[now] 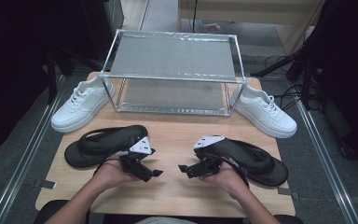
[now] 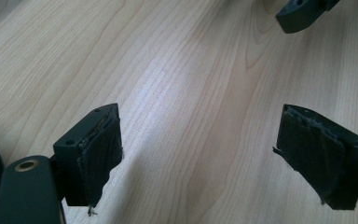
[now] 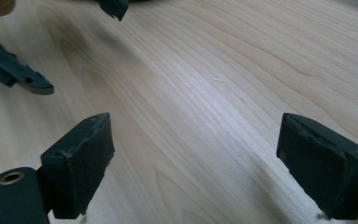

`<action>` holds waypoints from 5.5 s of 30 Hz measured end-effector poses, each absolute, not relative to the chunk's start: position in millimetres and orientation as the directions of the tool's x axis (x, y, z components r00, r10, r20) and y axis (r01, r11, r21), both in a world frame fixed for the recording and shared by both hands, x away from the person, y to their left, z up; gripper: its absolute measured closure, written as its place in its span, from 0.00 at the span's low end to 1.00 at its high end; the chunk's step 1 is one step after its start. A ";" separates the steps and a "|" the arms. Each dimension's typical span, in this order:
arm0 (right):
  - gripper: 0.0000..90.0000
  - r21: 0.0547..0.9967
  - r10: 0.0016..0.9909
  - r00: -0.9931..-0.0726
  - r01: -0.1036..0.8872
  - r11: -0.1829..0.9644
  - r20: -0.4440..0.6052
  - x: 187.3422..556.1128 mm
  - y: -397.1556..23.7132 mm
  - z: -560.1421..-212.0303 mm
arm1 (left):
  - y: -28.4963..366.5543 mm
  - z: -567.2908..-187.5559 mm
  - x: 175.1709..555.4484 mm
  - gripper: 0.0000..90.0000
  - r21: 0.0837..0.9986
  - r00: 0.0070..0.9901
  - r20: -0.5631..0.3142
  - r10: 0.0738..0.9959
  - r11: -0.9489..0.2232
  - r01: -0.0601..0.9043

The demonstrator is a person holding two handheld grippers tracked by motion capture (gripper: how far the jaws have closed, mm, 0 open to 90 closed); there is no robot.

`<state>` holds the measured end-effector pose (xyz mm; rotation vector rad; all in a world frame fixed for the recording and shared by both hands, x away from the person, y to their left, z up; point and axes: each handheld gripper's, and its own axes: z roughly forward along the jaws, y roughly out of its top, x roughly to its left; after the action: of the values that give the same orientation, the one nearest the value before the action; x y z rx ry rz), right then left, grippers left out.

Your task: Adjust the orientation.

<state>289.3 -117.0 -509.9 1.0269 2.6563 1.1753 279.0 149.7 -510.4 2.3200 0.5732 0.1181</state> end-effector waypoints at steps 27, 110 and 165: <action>0.54 0.767 0.530 -0.833 0.441 0.465 0.158 295.3 -133.7 -486.1 | 191.8 -472.6 281.1 0.64 0.685 0.851 -0.141 0.506 -0.571 0.453; 0.50 0.676 0.514 -0.855 0.422 0.605 0.073 295.4 -119.1 -499.4 | 264.8 -504.6 331.8 0.82 0.576 0.840 -0.118 0.529 -0.653 0.492; 0.48 0.715 0.605 -0.788 0.490 0.499 0.118 288.1 -152.1 -491.8 | 81.2 -484.7 361.9 0.94 0.486 0.829 -0.338 0.445 -0.672 0.559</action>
<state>288.1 -152.1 -491.8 0.9520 2.5884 1.1627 361.9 81.2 -484.7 2.4181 0.7335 -0.2551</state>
